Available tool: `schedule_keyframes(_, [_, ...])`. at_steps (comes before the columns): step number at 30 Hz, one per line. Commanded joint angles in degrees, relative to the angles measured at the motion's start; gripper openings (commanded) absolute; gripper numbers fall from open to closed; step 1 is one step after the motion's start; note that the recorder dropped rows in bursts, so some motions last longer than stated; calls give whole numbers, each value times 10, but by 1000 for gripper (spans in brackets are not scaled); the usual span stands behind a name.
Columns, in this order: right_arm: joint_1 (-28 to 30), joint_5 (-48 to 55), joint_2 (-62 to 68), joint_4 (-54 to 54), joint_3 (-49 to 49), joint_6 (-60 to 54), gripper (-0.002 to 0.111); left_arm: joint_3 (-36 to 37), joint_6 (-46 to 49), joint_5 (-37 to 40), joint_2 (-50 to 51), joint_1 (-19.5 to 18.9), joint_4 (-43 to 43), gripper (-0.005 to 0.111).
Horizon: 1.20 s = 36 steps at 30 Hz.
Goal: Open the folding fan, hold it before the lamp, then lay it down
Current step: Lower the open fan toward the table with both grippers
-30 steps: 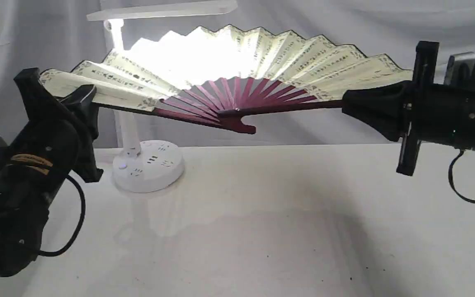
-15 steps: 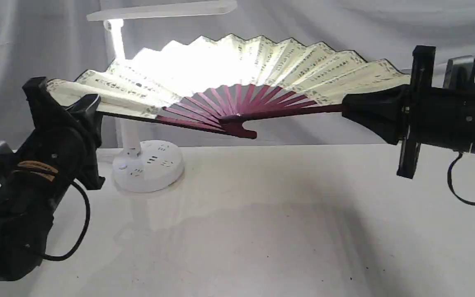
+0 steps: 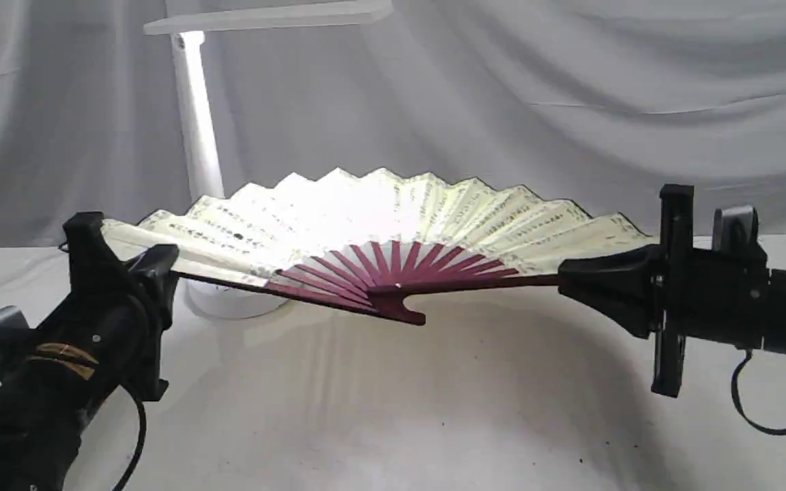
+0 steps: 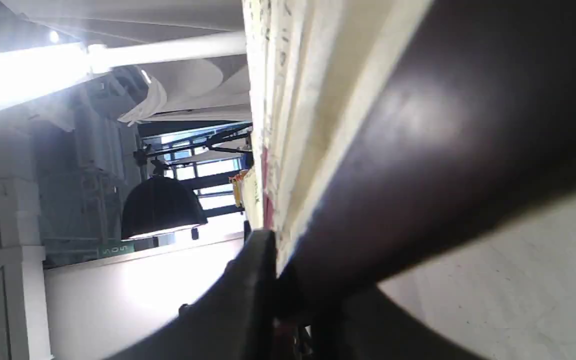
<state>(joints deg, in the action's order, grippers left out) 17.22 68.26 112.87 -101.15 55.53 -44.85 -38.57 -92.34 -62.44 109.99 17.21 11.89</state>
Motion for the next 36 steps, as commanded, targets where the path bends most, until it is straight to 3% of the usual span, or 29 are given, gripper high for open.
schedule_keyframes(1, [25, -11, 7, 16, -30, -33, 0, 9, -20, -15, -4, -10, 76, 0])
schedule_keyframes(11, [99, -6, 7, 12, -108, -77, 0, 9, 25, 53, -2, 84, 189, 0])
schedule_keyframes(21, [166, -5, 7, 28, -144, -105, 0, 9, -16, 10, 69, 155, 195, 0])
schedule_keyframes(31, [182, -36, 8, 52, -144, -109, 0, 9, -22, -3, 107, 161, 162, 1])
schedule_keyframes(36, [182, -38, 8, 42, -144, -132, 0, 9, -22, -6, 107, 161, 158, 12])
